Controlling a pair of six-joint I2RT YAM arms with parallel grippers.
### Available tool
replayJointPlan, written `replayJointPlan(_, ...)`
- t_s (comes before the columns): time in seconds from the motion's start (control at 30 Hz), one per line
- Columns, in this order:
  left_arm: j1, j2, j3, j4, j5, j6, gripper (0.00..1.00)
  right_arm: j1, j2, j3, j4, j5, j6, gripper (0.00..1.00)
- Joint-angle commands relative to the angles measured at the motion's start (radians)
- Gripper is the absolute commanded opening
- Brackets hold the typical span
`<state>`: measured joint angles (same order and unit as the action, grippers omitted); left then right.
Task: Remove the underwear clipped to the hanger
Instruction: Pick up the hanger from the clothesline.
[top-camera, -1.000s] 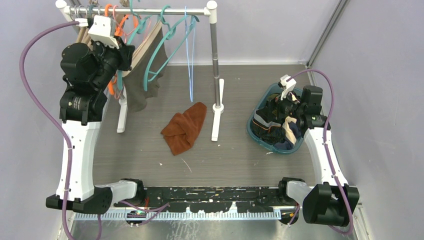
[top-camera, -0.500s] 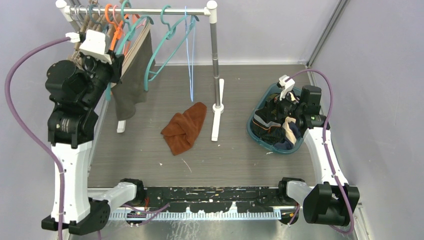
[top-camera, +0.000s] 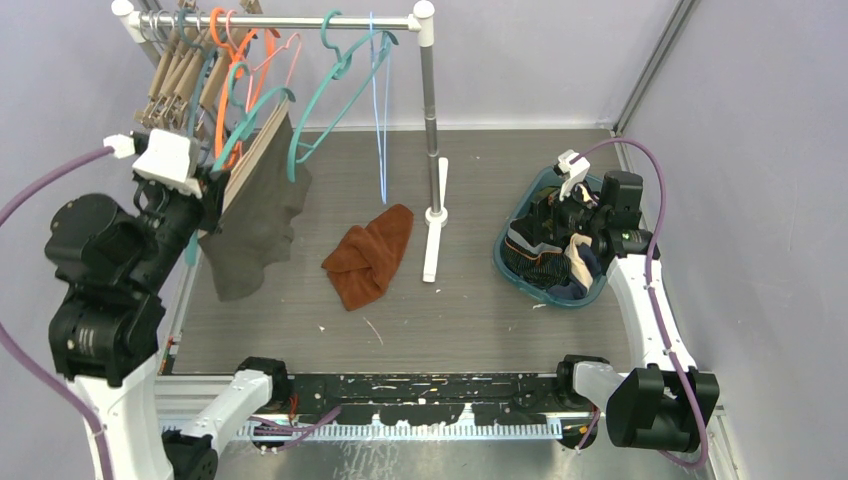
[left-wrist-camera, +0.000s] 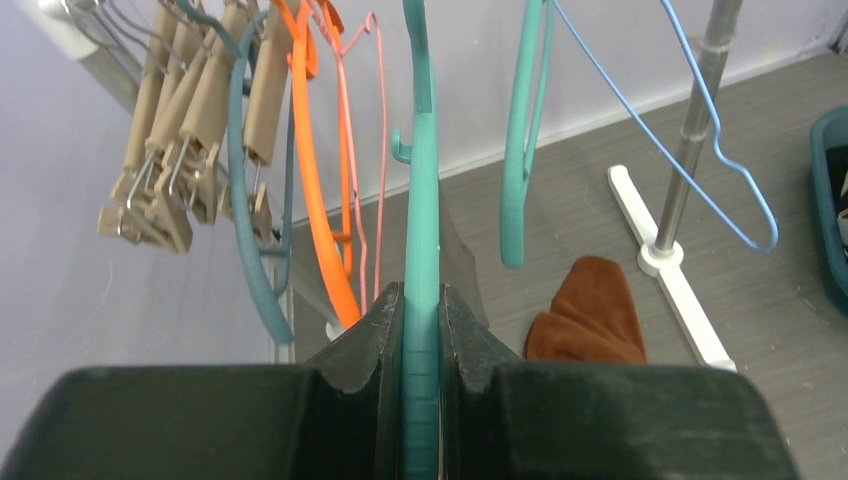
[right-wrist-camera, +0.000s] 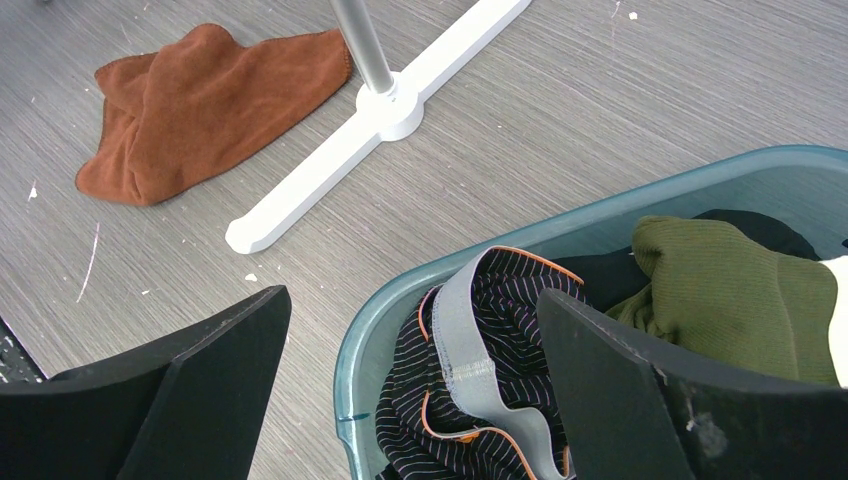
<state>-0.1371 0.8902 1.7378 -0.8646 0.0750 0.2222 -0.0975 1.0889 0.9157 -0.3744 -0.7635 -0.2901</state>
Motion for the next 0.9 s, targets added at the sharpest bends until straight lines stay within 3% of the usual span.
replayJointPlan(0.0,0.004,-0.061,-0.003,-0.075,-0.008,0.033,0.0,0.005,-0.026,0.004,0.034,-0.008,-0.013,1.0)
replayJointPlan(0.27,0.004,-0.148,-0.007,-0.226,-0.011,0.083,0.0,0.005,-0.005,0.004,0.031,-0.014,-0.018,1.0)
replayJointPlan(0.57,0.005,-0.132,-0.008,-0.505,0.126,0.198,0.0,0.004,0.005,0.001,0.03,-0.022,-0.024,1.0)
replayJointPlan(0.87,0.004,-0.151,-0.122,-0.469,0.42,0.245,0.0,0.005,-0.005,-0.003,0.016,-0.114,-0.041,1.0)
